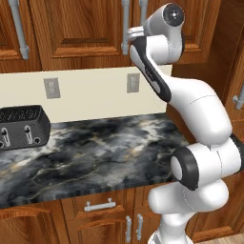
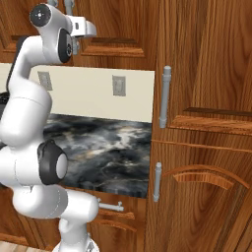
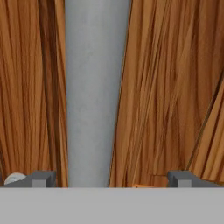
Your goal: Move the bowls from the cabinet to the plates on the dining table.
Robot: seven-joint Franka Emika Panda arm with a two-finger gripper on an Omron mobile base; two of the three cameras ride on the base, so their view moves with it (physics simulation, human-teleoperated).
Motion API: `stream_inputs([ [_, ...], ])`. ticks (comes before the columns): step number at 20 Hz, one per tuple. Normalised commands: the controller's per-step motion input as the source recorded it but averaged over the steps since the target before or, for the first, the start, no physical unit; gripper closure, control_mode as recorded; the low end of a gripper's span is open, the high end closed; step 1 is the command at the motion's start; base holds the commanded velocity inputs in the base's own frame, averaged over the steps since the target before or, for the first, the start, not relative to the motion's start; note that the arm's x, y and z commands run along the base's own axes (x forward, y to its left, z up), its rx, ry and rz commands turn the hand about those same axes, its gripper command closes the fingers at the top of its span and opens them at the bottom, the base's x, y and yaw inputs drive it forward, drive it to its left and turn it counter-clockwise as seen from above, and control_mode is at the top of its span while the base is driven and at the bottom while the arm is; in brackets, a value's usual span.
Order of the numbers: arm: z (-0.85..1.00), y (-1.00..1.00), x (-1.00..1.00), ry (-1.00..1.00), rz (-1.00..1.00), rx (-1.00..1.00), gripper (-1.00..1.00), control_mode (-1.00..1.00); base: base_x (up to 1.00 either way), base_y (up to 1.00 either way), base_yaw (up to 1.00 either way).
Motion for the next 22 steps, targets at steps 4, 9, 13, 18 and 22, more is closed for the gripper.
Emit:
stream_inputs([
  [4, 0.0, 0.03, 0.22, -0.01, 0.0, 0.0, -1.0, -1.0, 0.0, 0.0, 0.0],
  [9, 0.0, 0.02, 0.22, -0.01, 0.0, 0.0, -1.0, -1.0, 0.0, 0.0, 0.0],
  [13, -0.01, 0.04, 0.25, 0.0, 0.0, 0.0, 1.0, -1.0, 0.0, 0.0, 0.0],
  [18, -0.07, 0.06, 0.06, -0.02, 0.0, -0.01, 1.0, -1.0, 0.0, 0.0, 0.0],
  [22, 0.0, 0.04, -0.08, -0.07, 0.0, -0.01, 1.0, -1.0, 0.0, 0.0, 0.0],
])
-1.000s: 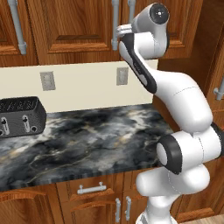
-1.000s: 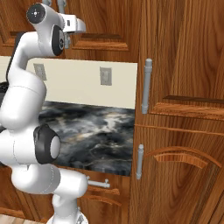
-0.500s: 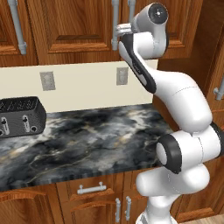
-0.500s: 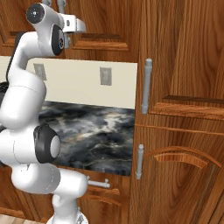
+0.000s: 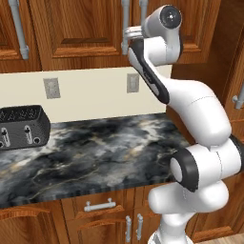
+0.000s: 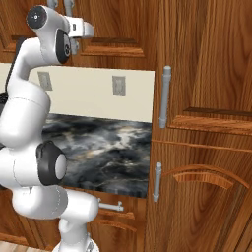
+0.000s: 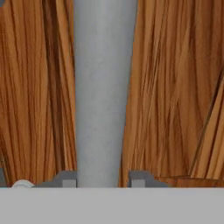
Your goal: Move the bowls from the cabinet to the plates on the dining table.
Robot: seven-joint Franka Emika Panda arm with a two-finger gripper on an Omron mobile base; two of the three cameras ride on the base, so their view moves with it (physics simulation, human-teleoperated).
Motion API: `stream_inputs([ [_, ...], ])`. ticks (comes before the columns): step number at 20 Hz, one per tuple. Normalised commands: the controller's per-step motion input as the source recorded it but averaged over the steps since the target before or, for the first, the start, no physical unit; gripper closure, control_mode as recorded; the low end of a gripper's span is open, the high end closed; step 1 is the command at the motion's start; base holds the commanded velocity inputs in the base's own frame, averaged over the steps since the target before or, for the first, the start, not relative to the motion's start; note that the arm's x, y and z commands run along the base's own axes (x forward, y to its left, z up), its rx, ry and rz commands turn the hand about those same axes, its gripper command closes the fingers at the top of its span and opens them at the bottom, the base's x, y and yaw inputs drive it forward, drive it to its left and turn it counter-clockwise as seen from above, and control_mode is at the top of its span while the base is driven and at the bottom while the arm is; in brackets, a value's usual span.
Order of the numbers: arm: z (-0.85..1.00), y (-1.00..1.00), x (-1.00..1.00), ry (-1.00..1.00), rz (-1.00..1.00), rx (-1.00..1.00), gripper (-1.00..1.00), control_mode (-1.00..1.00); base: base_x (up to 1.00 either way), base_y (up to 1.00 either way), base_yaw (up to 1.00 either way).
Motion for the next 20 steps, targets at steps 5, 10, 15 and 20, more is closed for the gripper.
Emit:
stream_inputs([
  [5, 0.02, 0.01, -0.53, -0.15, 0.04, 0.0, 1.0, -1.0, 0.0, 0.0, 0.0],
  [10, 0.15, 0.0, -0.85, -0.21, 0.08, 0.0, 1.0, -1.0, 0.0, 0.0, 0.0],
  [15, 0.21, 0.0, -0.93, -0.23, 0.11, 0.0, 1.0, -1.0, 0.0, 0.0, 0.0],
  [20, 0.26, -0.05, -0.88, -0.22, 0.1, 0.0, 1.0, -1.0, 0.0, 0.0, 0.0],
])
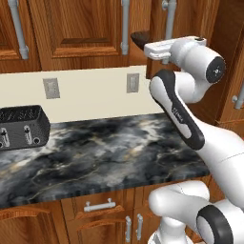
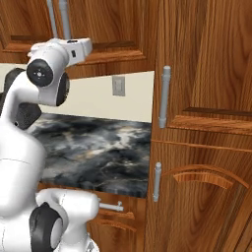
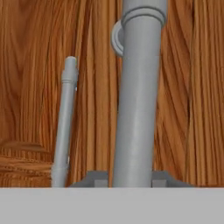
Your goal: Move the bowls from the cabinet to the plates on the dining table.
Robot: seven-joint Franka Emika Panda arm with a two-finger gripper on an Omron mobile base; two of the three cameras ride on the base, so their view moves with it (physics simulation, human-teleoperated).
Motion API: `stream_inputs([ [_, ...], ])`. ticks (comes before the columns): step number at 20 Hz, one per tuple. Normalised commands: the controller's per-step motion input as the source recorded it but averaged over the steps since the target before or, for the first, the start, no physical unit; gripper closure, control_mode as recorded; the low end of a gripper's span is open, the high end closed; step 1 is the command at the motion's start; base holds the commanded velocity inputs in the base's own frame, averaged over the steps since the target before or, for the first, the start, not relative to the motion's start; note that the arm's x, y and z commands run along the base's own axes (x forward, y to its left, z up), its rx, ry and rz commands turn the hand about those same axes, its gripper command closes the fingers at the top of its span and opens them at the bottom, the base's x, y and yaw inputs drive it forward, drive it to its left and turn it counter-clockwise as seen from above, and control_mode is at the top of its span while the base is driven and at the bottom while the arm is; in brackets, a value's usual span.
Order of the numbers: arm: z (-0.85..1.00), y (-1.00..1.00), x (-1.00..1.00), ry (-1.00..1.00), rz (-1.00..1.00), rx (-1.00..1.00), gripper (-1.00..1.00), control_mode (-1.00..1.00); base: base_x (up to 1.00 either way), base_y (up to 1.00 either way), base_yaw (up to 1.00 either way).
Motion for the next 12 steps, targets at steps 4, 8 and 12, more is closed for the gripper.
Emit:
stream_inputs([
  [4, 0.28, -0.15, -0.79, -0.22, 0.09, 0.0, 1.0, -1.0, 0.0, 0.0, 0.0],
  [8, 0.29, -0.09, -0.57, -0.2, 0.06, 0.0, -1.0, -1.0, 0.0, 0.0, 0.0],
  [12, 0.27, 0.0, -0.45, -0.17, 0.01, 0.0, -1.0, -1.0, 0.0, 0.0, 0.0],
])
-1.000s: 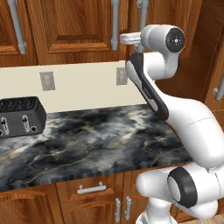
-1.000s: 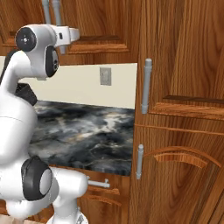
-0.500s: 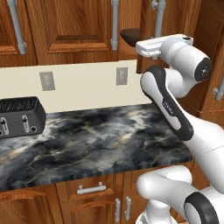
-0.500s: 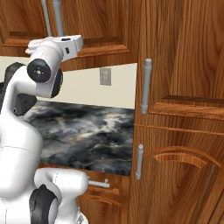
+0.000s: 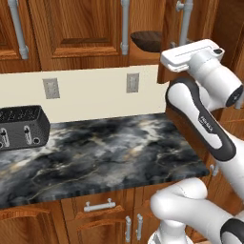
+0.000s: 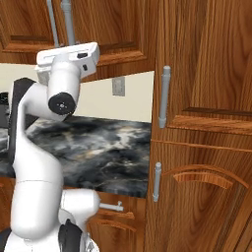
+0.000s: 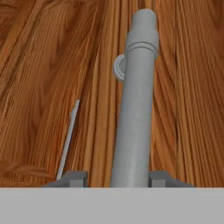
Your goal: Move the bowls from the cabinet to the plates on the dining table.
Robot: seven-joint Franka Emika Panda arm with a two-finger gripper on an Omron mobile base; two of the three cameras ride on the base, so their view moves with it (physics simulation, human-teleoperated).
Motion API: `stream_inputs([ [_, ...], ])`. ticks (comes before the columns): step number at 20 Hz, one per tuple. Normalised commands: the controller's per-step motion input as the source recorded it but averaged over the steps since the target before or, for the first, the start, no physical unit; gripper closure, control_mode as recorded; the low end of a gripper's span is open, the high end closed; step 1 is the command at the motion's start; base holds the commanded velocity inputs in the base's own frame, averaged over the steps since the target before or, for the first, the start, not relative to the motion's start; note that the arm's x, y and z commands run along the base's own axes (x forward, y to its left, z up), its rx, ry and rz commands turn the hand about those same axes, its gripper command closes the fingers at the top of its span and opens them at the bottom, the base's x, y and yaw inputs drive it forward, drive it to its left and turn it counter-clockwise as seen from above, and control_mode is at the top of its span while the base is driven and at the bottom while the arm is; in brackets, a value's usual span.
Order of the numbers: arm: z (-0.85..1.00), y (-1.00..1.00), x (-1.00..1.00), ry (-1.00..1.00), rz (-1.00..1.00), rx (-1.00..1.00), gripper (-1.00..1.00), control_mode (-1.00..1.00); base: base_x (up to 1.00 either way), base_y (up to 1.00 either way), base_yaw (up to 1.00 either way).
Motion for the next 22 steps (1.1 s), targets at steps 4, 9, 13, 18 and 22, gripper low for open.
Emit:
stream_inputs([
  [4, 0.29, 0.14, -0.37, -0.12, 0.0, 0.0, -1.0, -1.0, 0.0, 0.0, 0.0],
  [9, 0.22, 0.39, -0.29, -0.08, 0.0, 0.0, -1.0, -1.0, 0.0, 0.0, 0.0],
  [13, 0.07, 0.51, -0.14, -0.02, 0.0, 0.0, -1.0, -1.0, 0.0, 0.0, 0.0],
  [18, 0.03, 0.57, -0.12, 0.0, 0.0, -0.01, -1.0, -1.0, 0.0, 0.0, 0.0],
  [22, 0.61, 0.26, -0.61, -0.06, -0.03, -0.02, -1.0, -1.0, 0.0, 0.0, 0.0],
])
